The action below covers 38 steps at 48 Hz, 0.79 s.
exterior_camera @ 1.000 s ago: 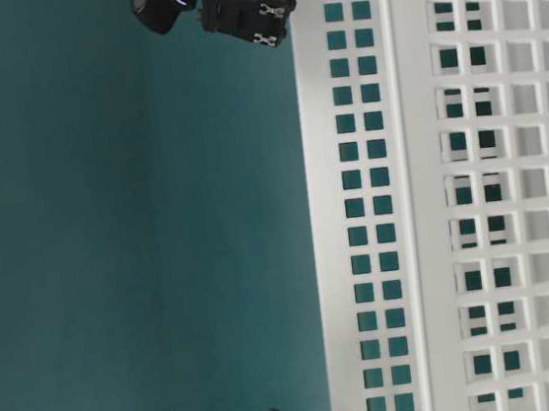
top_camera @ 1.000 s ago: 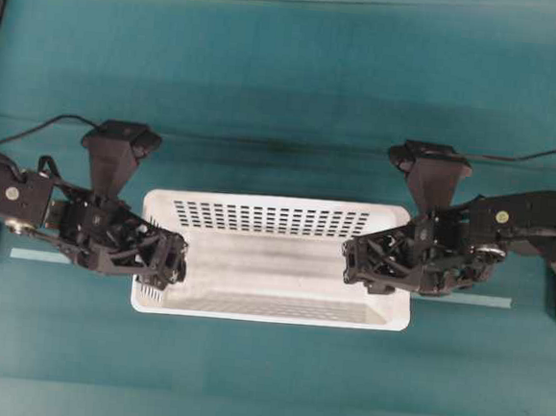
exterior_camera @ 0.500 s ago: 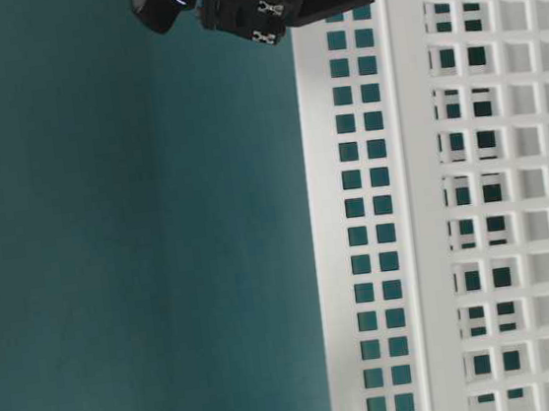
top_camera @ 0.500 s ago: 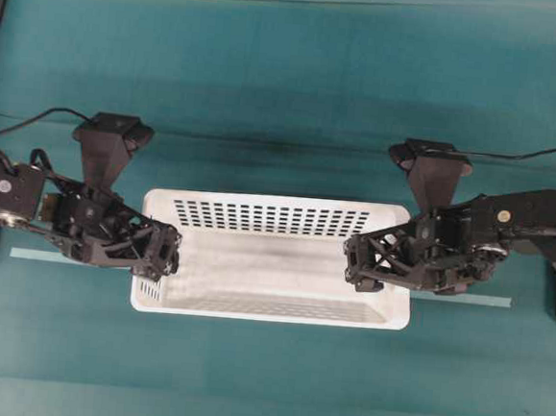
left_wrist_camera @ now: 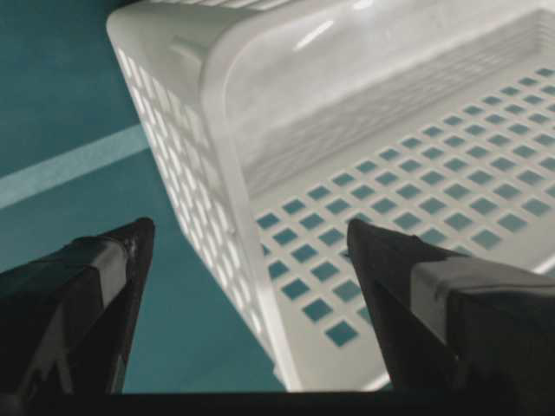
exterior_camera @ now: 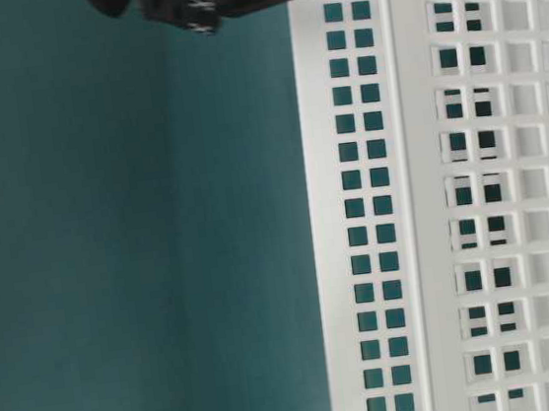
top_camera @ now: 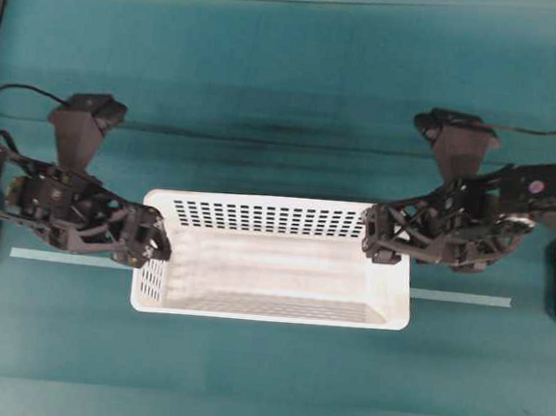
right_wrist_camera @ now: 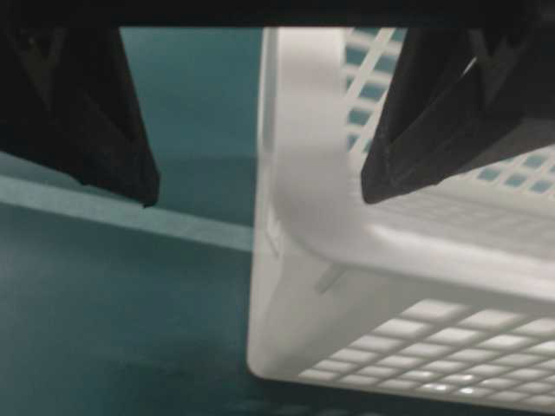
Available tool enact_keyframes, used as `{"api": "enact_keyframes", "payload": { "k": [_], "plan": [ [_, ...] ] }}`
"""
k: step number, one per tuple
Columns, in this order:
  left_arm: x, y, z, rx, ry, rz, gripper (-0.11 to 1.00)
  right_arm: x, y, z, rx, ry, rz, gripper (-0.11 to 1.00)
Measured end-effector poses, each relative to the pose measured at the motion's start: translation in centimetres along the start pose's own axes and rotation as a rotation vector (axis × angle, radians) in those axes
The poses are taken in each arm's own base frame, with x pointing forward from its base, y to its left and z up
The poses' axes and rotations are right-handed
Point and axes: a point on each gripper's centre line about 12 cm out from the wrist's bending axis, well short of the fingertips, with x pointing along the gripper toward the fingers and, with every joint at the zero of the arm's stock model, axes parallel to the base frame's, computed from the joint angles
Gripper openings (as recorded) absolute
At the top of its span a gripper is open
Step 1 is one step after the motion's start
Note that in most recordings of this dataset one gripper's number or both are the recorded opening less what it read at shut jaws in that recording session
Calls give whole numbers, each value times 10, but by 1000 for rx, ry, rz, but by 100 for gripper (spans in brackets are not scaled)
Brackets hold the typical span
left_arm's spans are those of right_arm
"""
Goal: Lift the white basket with both hands.
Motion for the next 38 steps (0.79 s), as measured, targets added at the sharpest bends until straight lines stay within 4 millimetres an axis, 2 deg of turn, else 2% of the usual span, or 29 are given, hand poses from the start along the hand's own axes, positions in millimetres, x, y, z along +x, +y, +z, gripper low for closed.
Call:
{"api": "enact_keyframes", "payload": {
  "k": [12, 21, 30, 38],
  "plan": [
    [-38, 0, 1, 31, -23, -124, 90, -52, 4, 6, -52, -59, 130, 96],
    [-80, -1, 1, 107, -60, -267, 90, -94, 1, 10, -160, -161, 282, 96],
    [-111, 2, 4, 190, -111, -374, 90, -110, -4, 9, -296, -234, 442, 96],
    [-129, 0, 5, 317, -167, -451, 89, -131, -1, 5, -447, -320, 600, 96]
  ]
}}
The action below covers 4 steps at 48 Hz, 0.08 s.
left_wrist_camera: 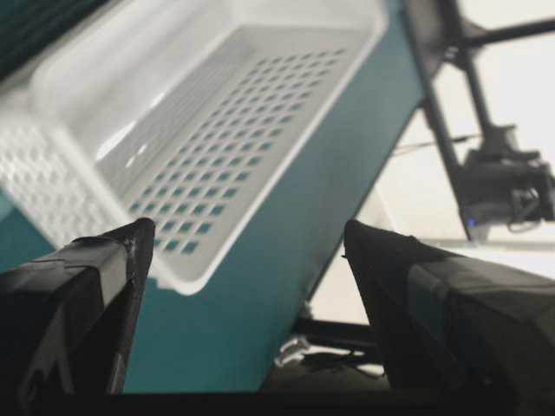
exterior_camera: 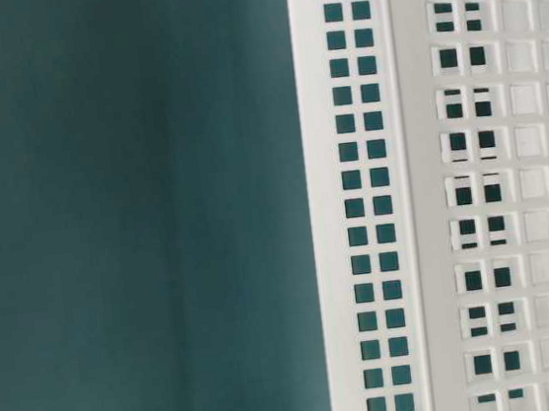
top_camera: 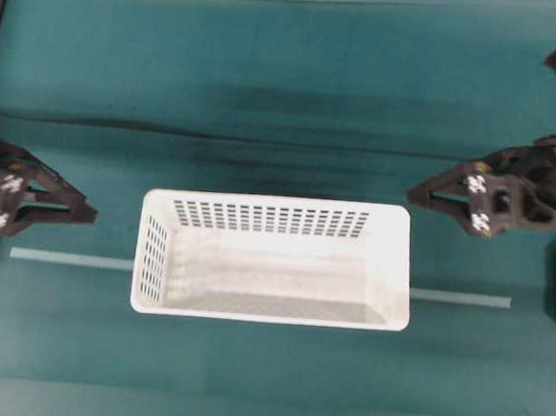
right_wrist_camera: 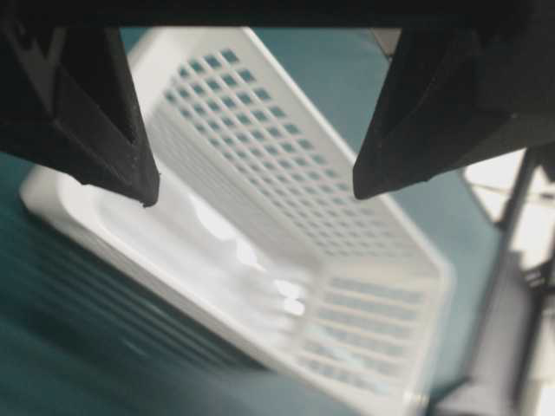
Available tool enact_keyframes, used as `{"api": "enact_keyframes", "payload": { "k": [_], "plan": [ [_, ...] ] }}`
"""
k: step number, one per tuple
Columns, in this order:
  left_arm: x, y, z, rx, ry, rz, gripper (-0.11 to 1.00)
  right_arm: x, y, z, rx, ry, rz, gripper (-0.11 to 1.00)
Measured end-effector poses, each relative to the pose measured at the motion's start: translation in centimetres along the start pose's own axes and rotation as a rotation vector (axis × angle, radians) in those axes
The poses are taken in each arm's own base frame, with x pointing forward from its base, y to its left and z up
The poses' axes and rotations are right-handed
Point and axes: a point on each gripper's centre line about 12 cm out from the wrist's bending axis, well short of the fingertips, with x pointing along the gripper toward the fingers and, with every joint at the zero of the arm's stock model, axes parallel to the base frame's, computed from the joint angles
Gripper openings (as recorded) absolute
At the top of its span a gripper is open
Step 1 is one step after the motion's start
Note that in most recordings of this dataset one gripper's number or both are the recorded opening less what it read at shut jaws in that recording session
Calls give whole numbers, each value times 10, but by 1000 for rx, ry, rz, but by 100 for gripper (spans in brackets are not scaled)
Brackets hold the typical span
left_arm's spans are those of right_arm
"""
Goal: Lift the white basket with both hands.
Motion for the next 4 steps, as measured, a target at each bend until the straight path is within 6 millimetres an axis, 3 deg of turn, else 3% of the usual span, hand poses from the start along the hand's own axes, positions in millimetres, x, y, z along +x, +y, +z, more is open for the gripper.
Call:
{"api": "enact_keyframes", "payload": {
  "k": [4],
  "plan": [
    [-5, -4, 2, 84, -22, -35, 89, -6, 6, 3, -87, -39, 61, 96]
  ]
}}
